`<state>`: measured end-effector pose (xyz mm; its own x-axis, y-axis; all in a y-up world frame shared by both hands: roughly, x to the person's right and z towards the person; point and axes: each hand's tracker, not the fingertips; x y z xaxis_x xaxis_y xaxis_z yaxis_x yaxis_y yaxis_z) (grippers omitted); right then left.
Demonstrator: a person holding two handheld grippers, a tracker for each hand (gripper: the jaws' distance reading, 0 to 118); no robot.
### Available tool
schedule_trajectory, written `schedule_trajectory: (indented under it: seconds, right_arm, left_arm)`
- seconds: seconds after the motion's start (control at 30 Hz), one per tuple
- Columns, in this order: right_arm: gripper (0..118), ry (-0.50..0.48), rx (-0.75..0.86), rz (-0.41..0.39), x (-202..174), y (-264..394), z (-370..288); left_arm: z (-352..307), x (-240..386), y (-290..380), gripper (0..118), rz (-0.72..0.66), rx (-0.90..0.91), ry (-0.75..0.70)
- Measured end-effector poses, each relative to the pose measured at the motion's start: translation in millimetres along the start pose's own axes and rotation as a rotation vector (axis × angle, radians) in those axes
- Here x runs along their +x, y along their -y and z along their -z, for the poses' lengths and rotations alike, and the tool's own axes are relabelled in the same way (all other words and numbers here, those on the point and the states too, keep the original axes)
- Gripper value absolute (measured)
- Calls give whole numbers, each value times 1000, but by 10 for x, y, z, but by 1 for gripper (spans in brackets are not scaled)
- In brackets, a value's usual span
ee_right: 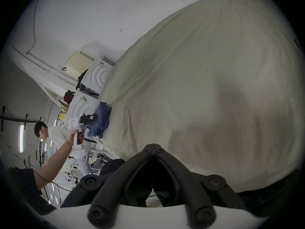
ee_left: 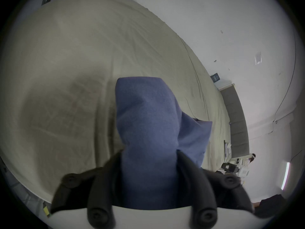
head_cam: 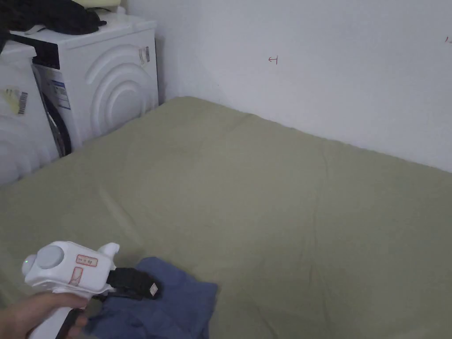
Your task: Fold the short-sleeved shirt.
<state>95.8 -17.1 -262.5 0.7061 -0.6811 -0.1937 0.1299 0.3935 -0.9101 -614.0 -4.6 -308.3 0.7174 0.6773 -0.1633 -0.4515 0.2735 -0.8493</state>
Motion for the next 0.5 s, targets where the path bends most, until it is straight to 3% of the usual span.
schedule_trajectory:
  seconds: [0.1, 0.23, 0.27, 0.3, 0.33, 0.37, 0.43, 0.5]
  right_arm:
    - [0, -14, 5, -4, -78, 1, -4]
    - [0, -4, -2, -71, -225, -26, -14]
    - [0, 8, 3, -95, -275, -36, -27]
    - [0, 34, 15, -123, -326, -60, -49]
    - [0, 68, 35, -152, -391, -79, -83]
    - [0, 105, 61, -178, -452, -102, -130]
    - [0, 143, 118, -208, -536, -173, -241]
    - [0, 166, 170, -236, -616, -294, -401]
  left_arm:
    - [-490, 28, 52, 110, 31, 117, 52]
    - [-1175, -46, 97, 109, 7, 300, -196]
    - [-1309, -91, 99, 101, -1, 344, -298]
    - [-1350, -97, 140, 76, -42, 344, -390]
    - [-1397, -126, 187, 20, -97, 321, -417]
    - [-1394, -104, 241, 0, -143, 325, -406]
    - [-1363, 159, 360, 0, -29, 400, -574]
    - [-1325, 513, 468, 0, 63, 442, -591]
